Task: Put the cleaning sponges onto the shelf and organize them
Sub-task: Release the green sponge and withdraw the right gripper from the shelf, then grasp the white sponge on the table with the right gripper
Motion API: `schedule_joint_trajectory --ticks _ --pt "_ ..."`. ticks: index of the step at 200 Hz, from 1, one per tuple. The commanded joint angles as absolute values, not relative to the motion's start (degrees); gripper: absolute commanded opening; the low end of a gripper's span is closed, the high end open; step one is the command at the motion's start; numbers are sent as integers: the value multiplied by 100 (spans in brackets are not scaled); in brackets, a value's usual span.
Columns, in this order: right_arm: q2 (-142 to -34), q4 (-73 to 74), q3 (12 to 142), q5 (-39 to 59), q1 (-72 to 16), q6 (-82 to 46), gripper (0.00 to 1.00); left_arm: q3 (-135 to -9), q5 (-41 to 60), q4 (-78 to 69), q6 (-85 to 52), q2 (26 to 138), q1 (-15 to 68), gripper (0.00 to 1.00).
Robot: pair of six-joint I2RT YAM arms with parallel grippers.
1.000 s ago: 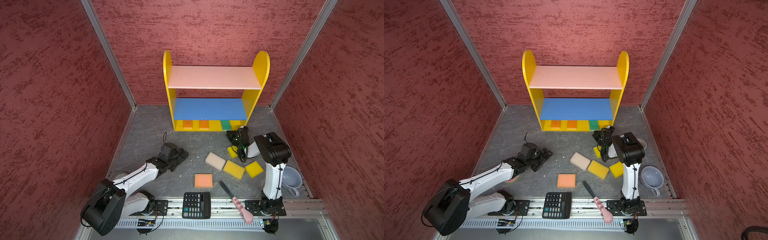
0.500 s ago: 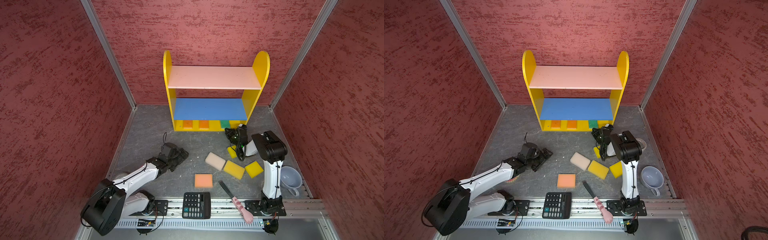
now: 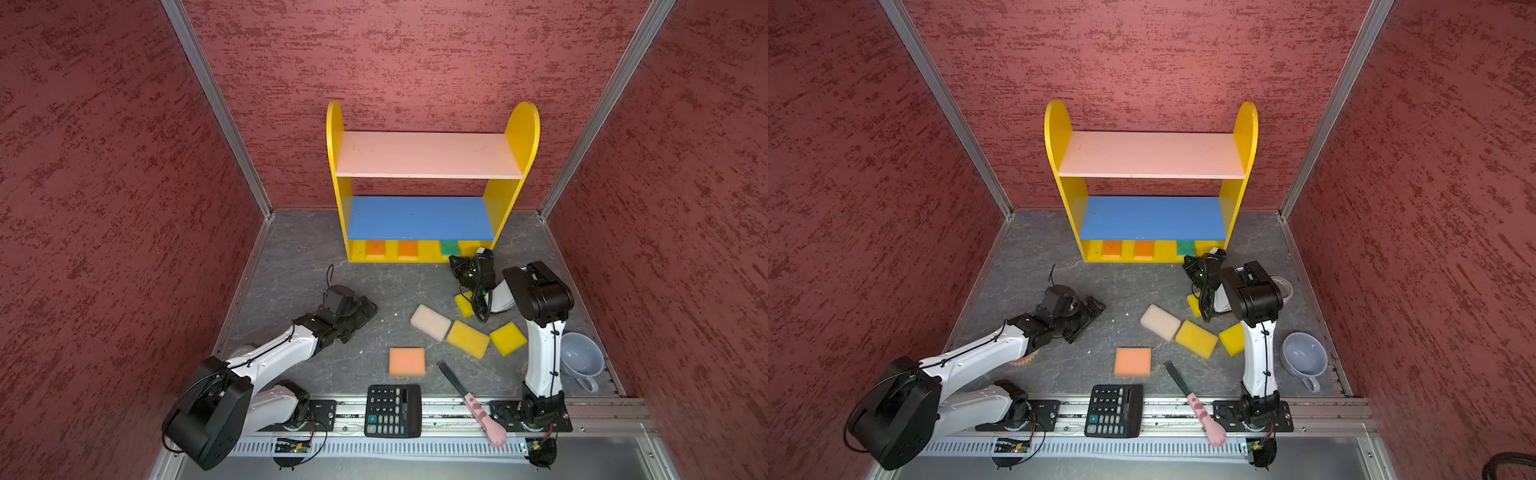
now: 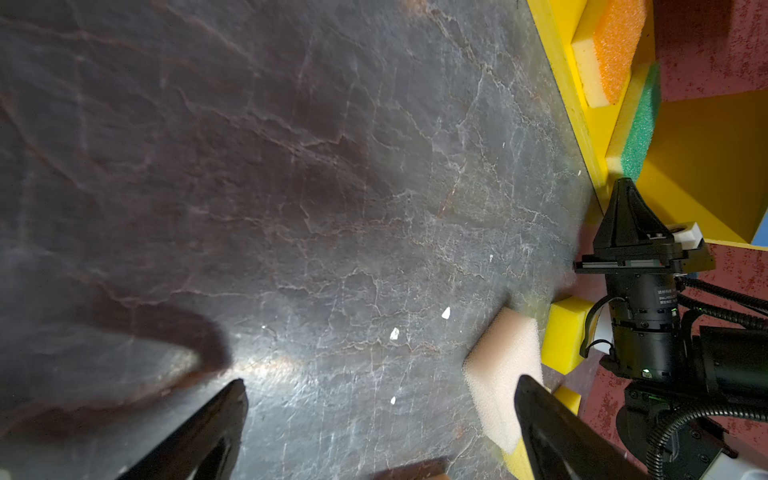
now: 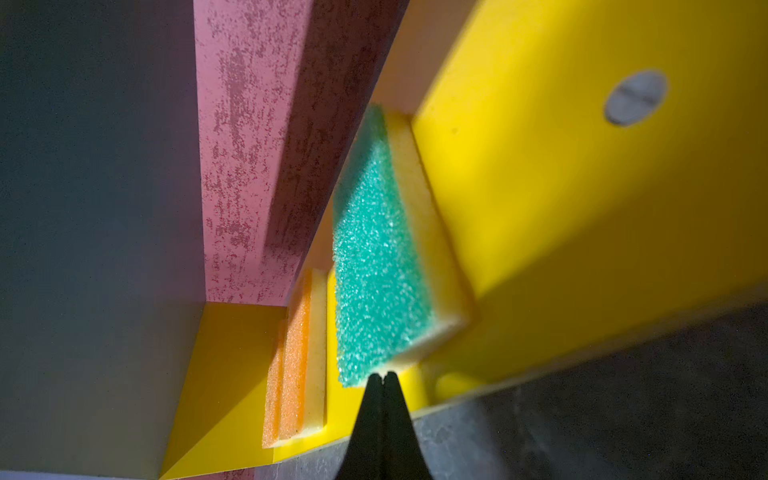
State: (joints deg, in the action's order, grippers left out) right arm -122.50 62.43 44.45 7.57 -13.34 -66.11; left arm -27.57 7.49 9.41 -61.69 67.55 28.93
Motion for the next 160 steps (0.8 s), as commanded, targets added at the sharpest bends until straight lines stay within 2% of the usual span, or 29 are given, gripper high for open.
schedule_joint_trajectory --ticks 1,32,80,94,115,141,160 --pt "-12028 5677 4084 913 -1327 -6579 0 -2974 702 956 -6057 6794 2909 100" --pt "-11164 5246 3645 1080 -1331 -6109 0 -3209 677 984 -5844 6944 2900 100" --pt "-9379 3685 3005 996 -1403 -5045 0 -3537 822 845 -5623 7294 2908 100" --pt "-8895 3076 2999 909 -1493 -4629 2 -3555 888 764 -5574 7321 2908 94" --pt "-8439 2031 3315 916 -1731 -3833 10 -3614 984 669 -5521 7375 2909 86" --pt "-8358 906 3735 898 -2223 -2807 29 -3640 1098 502 -5537 7523 2934 77" --pt "-8355 325 3925 933 -2603 -2271 39 -3667 1173 431 -5573 7640 2953 71"
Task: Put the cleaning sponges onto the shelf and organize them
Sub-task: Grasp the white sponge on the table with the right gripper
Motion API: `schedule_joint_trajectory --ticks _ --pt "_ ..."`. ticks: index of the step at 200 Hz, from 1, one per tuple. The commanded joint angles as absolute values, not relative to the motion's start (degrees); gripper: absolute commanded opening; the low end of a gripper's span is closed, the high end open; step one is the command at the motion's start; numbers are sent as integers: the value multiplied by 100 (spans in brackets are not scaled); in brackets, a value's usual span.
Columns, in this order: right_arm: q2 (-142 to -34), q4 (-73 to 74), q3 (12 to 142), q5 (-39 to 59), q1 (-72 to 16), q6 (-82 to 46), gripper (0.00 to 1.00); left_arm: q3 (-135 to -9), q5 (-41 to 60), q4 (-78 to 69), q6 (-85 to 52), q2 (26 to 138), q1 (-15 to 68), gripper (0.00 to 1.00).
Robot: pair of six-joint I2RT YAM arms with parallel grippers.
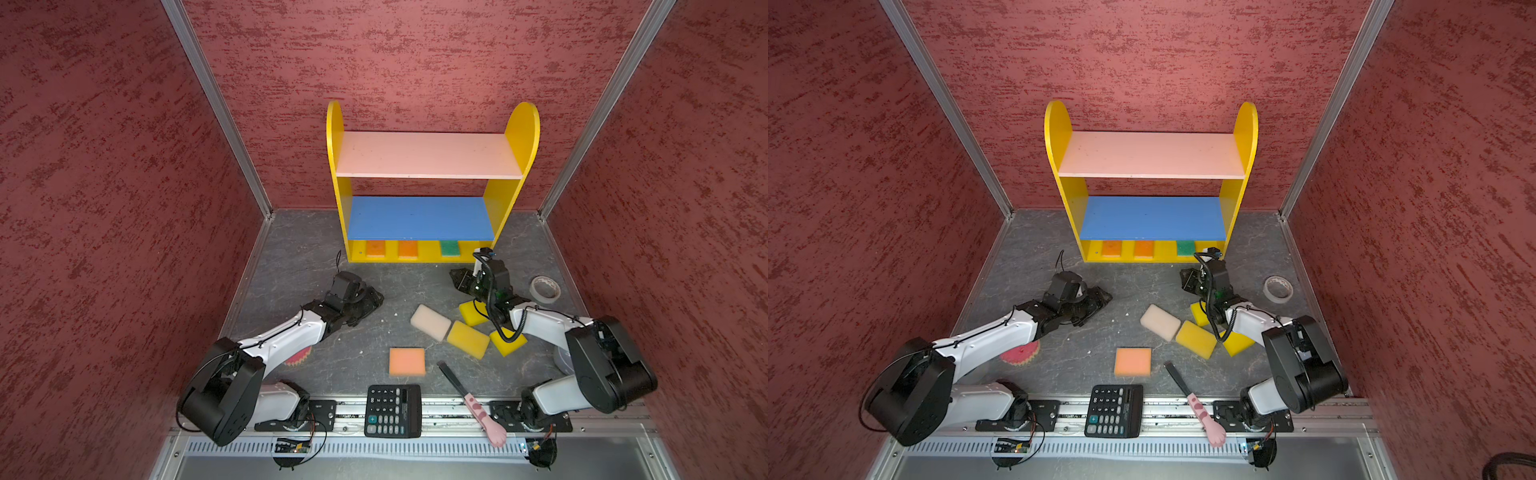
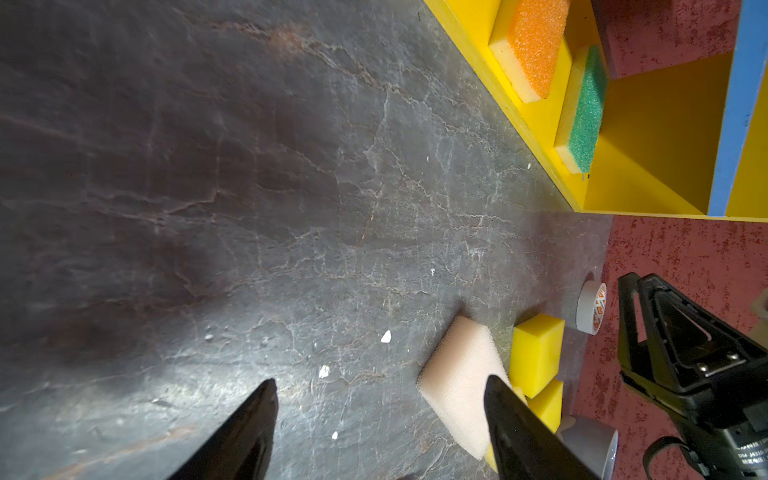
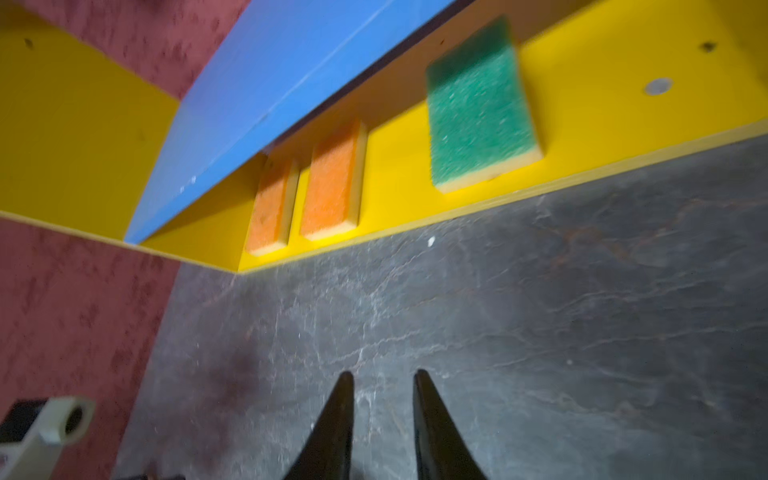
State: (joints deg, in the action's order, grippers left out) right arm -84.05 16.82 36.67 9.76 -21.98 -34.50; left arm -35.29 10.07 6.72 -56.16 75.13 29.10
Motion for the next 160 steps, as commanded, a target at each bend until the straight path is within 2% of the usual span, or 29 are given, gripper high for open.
schedule_joint_trajectory --ticks 1,19,33,43,112,128,143,160 --pt "-8356 290 3931 941 -2624 -2247 39 -3670 1180 426 -5577 7648 2953 71" --pt "-8462 -151 4112 1080 -2927 -1936 46 -3717 1255 457 -5610 7681 2978 71" --pt "-8653 -465 4274 1099 -3175 -1732 50 -3766 1177 563 -5566 7673 2990 79" --pt "-8769 -633 4344 1066 -3343 -1641 52 -3795 1135 651 -5542 7678 2989 81" --pt "-9225 -294 4140 1078 -3516 -1713 51 -3784 1096 724 -5630 7699 3006 86" --pt "-9401 -171 4231 1175 -3520 -1772 44 -3795 1078 673 -5606 7775 2997 86" --pt "-9532 -3 4321 1349 -3516 -1899 32 -3904 1161 686 -5598 7890 2978 86" --pt "-9694 224 4496 1524 -3516 -1994 9 -3922 1168 538 -5603 7960 3014 85"
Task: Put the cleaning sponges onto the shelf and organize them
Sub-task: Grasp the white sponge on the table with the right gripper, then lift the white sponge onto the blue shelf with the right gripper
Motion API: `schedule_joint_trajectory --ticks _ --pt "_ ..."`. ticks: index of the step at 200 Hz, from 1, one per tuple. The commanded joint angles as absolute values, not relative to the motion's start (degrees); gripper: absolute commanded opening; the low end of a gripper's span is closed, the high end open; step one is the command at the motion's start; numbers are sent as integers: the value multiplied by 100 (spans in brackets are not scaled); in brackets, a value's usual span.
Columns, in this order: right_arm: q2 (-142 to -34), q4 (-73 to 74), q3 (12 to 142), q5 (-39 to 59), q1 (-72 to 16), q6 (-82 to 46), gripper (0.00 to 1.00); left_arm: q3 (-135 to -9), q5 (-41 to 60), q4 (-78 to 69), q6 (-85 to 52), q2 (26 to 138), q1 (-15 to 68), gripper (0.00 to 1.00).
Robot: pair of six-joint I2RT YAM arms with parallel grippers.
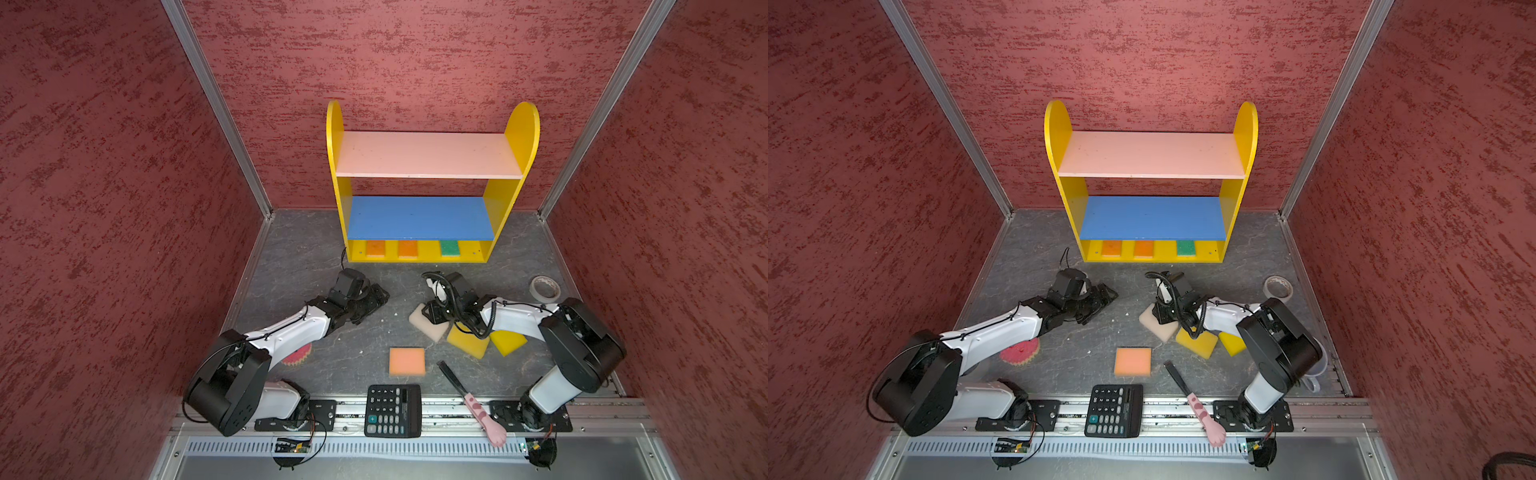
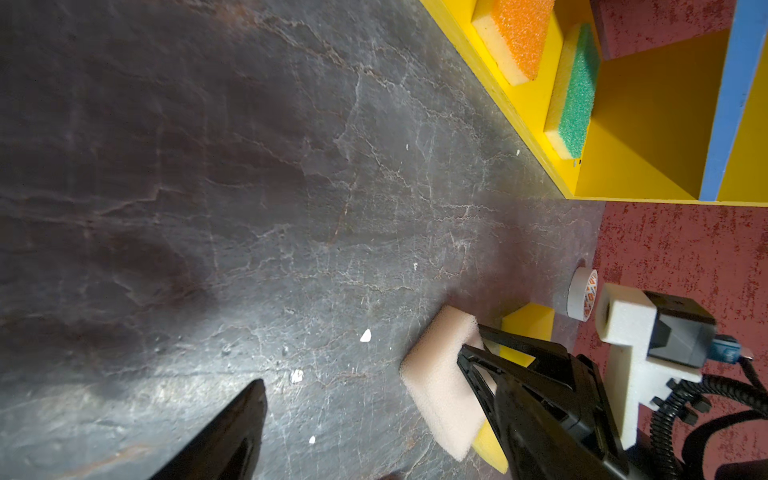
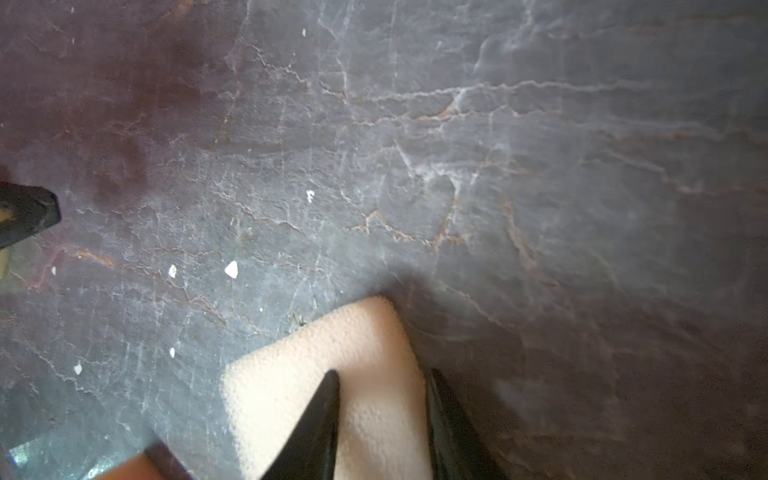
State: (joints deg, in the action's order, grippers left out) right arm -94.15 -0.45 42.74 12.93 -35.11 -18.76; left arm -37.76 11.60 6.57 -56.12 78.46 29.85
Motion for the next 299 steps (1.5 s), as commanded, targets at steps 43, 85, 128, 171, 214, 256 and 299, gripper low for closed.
schedule_joint_trajectory --ticks 43,85,128,171,214,256,299 --pt "-9837 529 5066 1611 -3515 -2203 0 -3899 1178 348 -5617 8036 2951 85" --pt "-9963 726 5950 1506 -3517 -2455 0 -3817 916 279 -5544 7631 2878 87" --pt "-10536 539 7701 934 -3513 -2624 0 -3467 447 709 -5509 6753 2641 91" --pt "-11535 248 9204 122 -3507 -3348 0 -2942 2 1261 -5669 5573 2475 93" --pt "-12277 352 9958 -563 -3507 -4235 0 -2548 -74 1766 -5691 4675 2189 95" --pt "-12665 248 10528 -1096 -3507 -4654 0 -2452 120 1618 -5676 4686 2058 95" --pt "-13061 -111 11208 -1371 -3509 -4773 0 -2488 362 1440 -5546 4937 1913 96"
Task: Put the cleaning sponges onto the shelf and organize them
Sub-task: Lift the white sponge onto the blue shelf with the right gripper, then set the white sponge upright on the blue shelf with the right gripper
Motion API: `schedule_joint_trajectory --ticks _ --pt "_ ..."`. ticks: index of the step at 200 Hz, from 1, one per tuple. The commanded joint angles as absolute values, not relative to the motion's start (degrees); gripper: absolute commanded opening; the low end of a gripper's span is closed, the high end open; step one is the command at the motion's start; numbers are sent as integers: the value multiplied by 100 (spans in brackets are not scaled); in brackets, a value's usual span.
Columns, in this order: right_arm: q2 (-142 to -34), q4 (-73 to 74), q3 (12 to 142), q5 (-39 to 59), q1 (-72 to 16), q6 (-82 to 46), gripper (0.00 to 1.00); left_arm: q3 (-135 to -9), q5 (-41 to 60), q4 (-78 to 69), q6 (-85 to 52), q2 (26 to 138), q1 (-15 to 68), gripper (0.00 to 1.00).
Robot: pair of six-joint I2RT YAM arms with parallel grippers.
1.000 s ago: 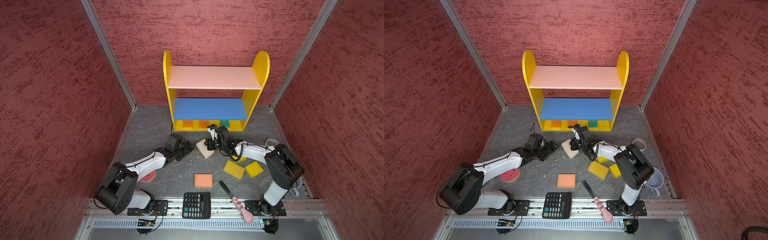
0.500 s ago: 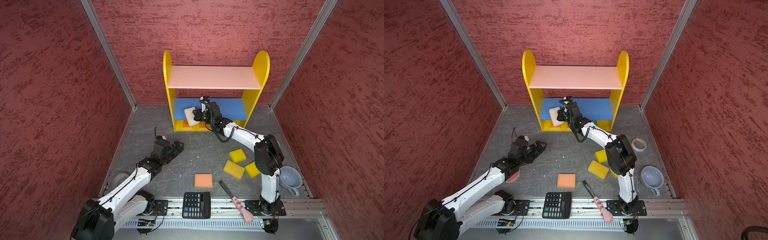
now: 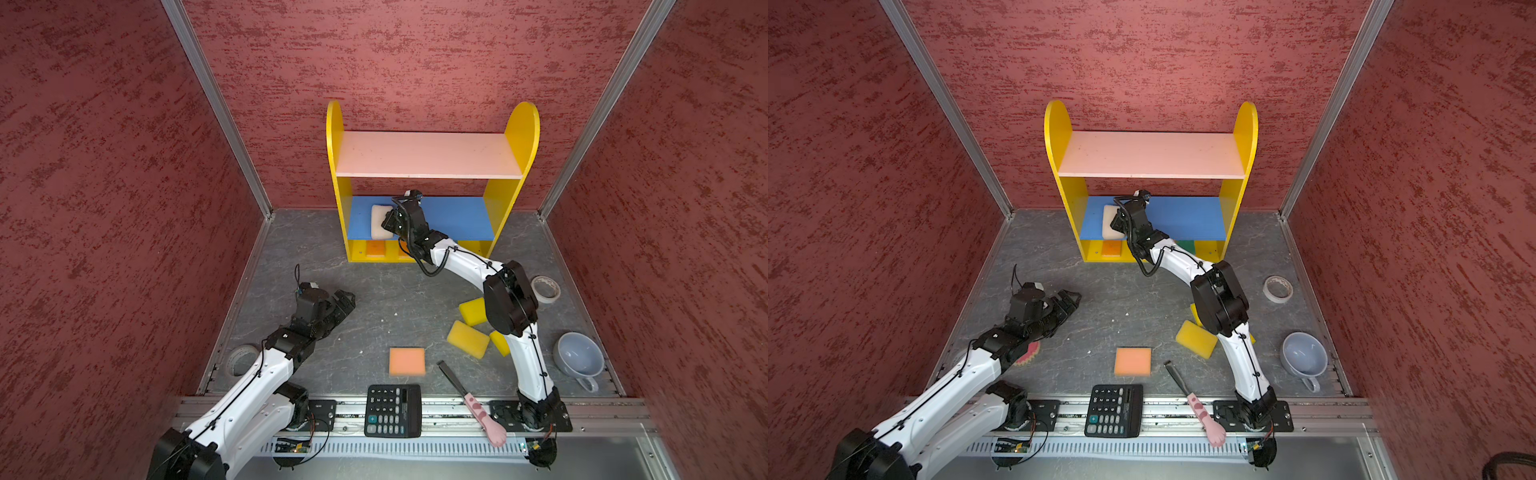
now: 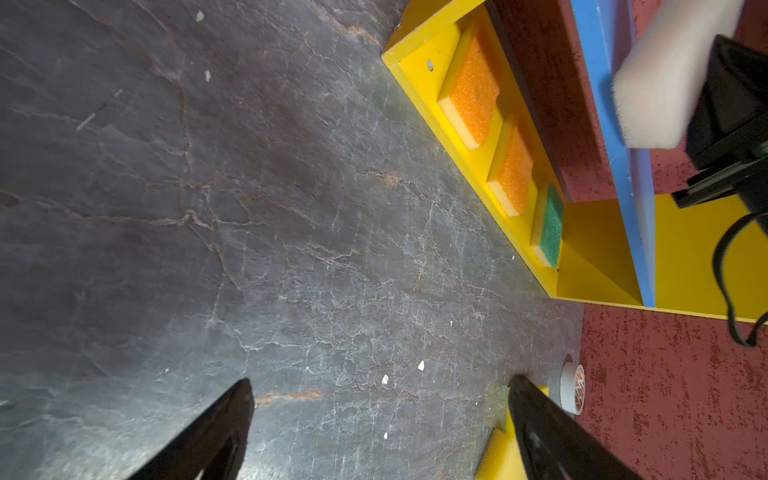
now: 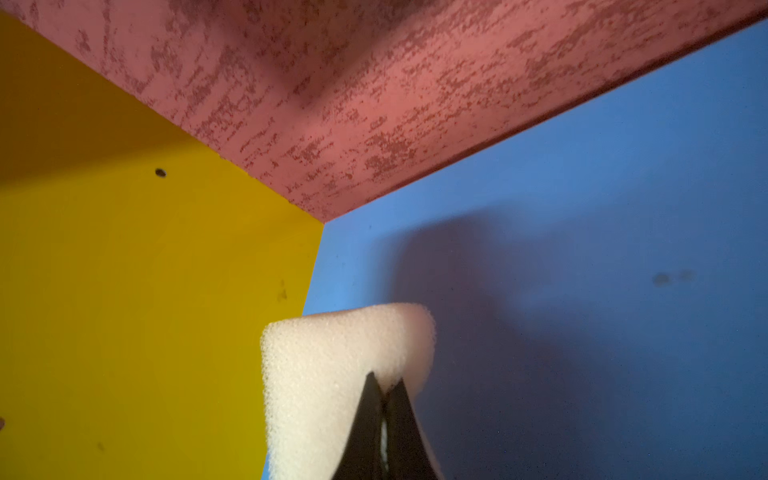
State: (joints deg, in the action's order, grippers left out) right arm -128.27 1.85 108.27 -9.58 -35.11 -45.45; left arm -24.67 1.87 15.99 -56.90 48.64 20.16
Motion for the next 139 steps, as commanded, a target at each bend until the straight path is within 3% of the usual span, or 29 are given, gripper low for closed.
schedule_joint_trajectory --ticks 1,40,90,139 --pt "-13069 -117 11216 -1375 -3508 -4773 0 -2487 370 1436 -5542 4943 1910 96" --pt "-13418 -417 11744 -1332 -3519 -4721 1 -2435 500 1381 -5523 5013 1778 97" --pt "-13761 -557 12101 -1074 -3516 -4767 11 -2417 567 1396 -5510 5080 1648 98" --pt "-13882 -689 12346 -1125 -3518 -4713 27 -2430 640 1318 -5509 5239 1604 100"
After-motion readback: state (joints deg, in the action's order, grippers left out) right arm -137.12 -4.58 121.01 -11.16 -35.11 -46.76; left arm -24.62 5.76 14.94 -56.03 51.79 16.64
